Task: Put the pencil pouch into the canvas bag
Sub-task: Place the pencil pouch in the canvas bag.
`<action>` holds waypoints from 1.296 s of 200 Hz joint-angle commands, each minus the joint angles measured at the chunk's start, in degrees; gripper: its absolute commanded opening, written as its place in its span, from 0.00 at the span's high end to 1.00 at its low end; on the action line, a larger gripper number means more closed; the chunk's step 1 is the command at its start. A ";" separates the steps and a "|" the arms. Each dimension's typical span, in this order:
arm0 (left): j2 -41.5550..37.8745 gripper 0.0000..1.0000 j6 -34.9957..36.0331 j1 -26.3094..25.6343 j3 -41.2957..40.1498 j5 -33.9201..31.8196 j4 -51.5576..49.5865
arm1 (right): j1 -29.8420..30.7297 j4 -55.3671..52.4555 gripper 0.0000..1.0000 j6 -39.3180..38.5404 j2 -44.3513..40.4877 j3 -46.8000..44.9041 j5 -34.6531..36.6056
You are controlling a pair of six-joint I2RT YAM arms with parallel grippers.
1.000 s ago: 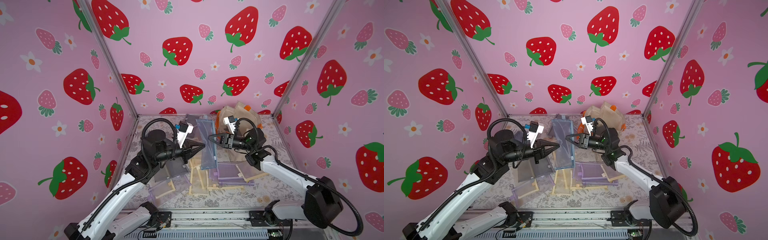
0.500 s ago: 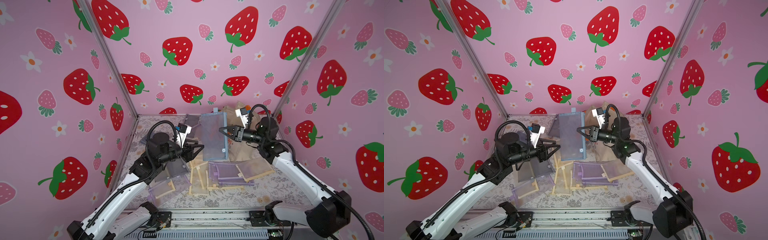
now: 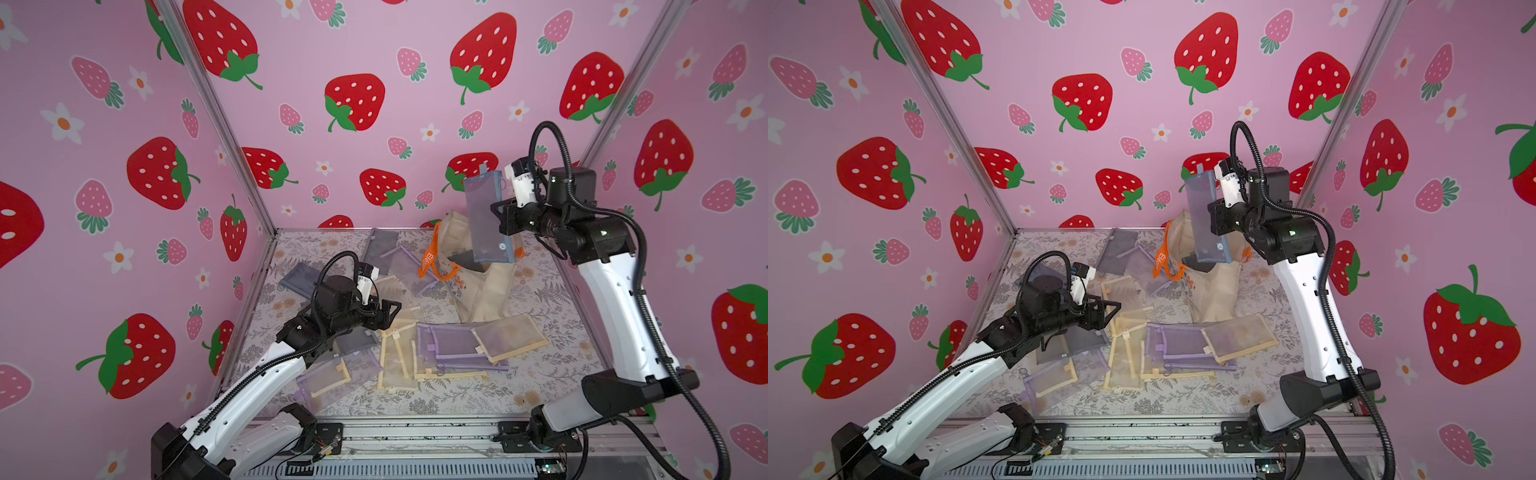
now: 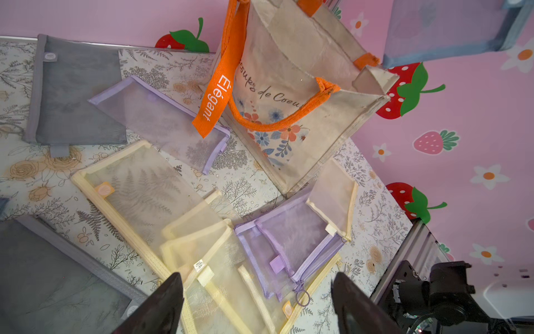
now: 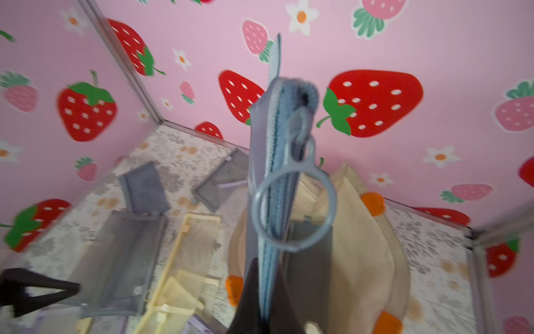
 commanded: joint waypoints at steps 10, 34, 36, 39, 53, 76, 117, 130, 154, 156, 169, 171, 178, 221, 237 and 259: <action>-1.38 0.18 -0.02 0.31 -1.29 -0.17 2.67 | -1.41 -9.34 1.00 -11.62 5.28 5.33 12.96; -1.65 0.18 0.32 0.45 -2.02 0.02 2.97 | -3.94 -9.66 1.00 -12.72 8.99 9.62 11.80; -1.68 0.18 0.36 0.39 -2.15 0.06 2.96 | -4.12 -9.79 1.00 -12.69 9.23 10.06 11.50; -1.79 0.18 0.43 0.37 -2.24 0.02 2.98 | -4.41 -9.96 1.00 -12.68 9.77 10.83 11.14; -2.15 0.18 0.48 0.52 -2.65 -0.07 2.98 | -5.30 -10.98 1.00 -12.30 11.92 14.83 9.73; -2.45 0.18 0.54 0.56 -3.13 -0.11 3.14 | -5.79 -12.24 1.00 -11.43 15.56 23.19 7.39; -2.99 0.18 0.46 0.68 -3.41 -0.17 3.25 | -6.40 -11.66 1.00 -12.57 19.43 27.39 8.46; -3.51 0.18 0.53 0.59 -3.55 -0.24 3.13 | -6.49 -11.45 1.00 -13.67 20.08 26.15 9.58; -3.84 0.18 0.60 0.63 -3.74 -0.25 3.23 | -6.67 -9.37 1.00 -13.53 19.82 20.93 9.22; -3.79 0.18 0.65 0.61 -3.72 -0.22 3.24 | -6.66 -9.00 1.00 -13.44 19.73 20.12 9.18; -3.65 0.18 0.53 0.63 -3.79 -0.12 3.42 | -6.67 -7.66 1.00 -13.08 19.14 17.06 9.31; -3.61 0.18 0.55 0.63 -3.76 -0.13 3.44 | -6.67 -7.46 1.00 -13.00 19.09 16.64 9.34; -3.60 0.18 0.47 0.64 -3.69 -0.14 3.49 | -6.67 -7.08 1.00 -12.77 19.01 15.34 9.51; -3.78 0.18 0.65 0.70 -4.00 -0.21 3.60 | -6.67 -6.71 1.00 -10.38 19.00 10.23 10.01; -3.93 0.18 0.66 0.63 -3.96 -0.18 3.55 | -6.67 -6.56 1.00 -10.22 19.36 8.65 10.12; -4.30 0.18 0.79 0.63 -4.01 -0.48 3.51 | -6.67 -7.62 1.00 -9.65 21.11 8.51 12.06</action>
